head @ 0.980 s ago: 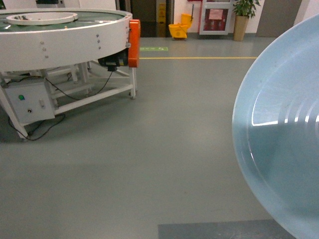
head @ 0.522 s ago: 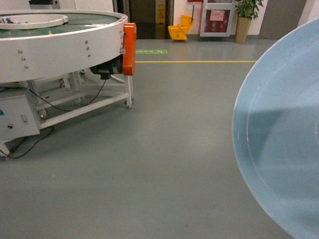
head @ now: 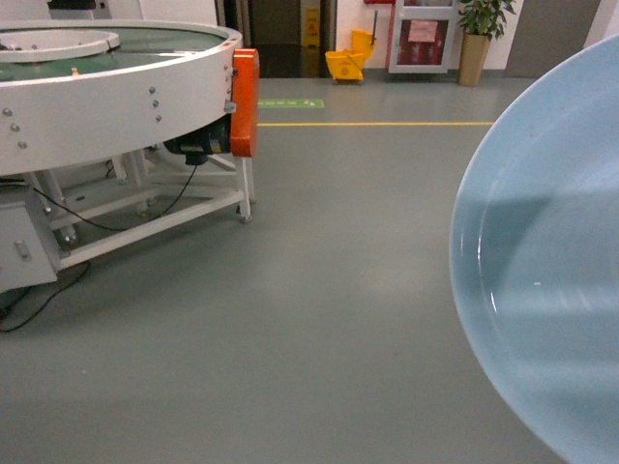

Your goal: Place blue tray on left shelf second layer neatly

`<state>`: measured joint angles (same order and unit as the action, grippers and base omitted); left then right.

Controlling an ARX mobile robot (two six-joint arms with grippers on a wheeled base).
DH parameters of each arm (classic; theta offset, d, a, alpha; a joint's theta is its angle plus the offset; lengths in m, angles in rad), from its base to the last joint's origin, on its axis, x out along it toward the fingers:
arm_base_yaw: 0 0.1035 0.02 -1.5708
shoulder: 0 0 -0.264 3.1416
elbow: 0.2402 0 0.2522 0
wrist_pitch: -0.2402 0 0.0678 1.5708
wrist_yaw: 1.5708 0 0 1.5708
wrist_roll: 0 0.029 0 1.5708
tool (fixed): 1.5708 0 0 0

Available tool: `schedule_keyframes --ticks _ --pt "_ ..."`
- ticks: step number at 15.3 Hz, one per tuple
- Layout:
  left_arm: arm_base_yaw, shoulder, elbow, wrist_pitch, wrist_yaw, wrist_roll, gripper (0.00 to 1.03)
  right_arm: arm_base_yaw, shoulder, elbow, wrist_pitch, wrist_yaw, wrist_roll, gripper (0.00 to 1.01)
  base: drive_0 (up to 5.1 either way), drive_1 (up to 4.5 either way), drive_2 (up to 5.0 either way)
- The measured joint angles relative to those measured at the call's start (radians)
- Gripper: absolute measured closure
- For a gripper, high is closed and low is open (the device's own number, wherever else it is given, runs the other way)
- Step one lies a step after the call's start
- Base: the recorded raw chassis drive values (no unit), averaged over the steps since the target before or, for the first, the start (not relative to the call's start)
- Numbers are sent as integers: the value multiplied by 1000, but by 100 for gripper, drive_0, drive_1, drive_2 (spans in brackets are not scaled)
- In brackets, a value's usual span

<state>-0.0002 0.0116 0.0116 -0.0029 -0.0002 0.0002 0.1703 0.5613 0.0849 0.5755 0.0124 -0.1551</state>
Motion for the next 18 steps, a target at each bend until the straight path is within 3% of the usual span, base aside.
schedule_keyframes --ticks 18 --pt "0 0 0 -1 0 0 5 0 0 0 3 1 0 99 9 415 -397"
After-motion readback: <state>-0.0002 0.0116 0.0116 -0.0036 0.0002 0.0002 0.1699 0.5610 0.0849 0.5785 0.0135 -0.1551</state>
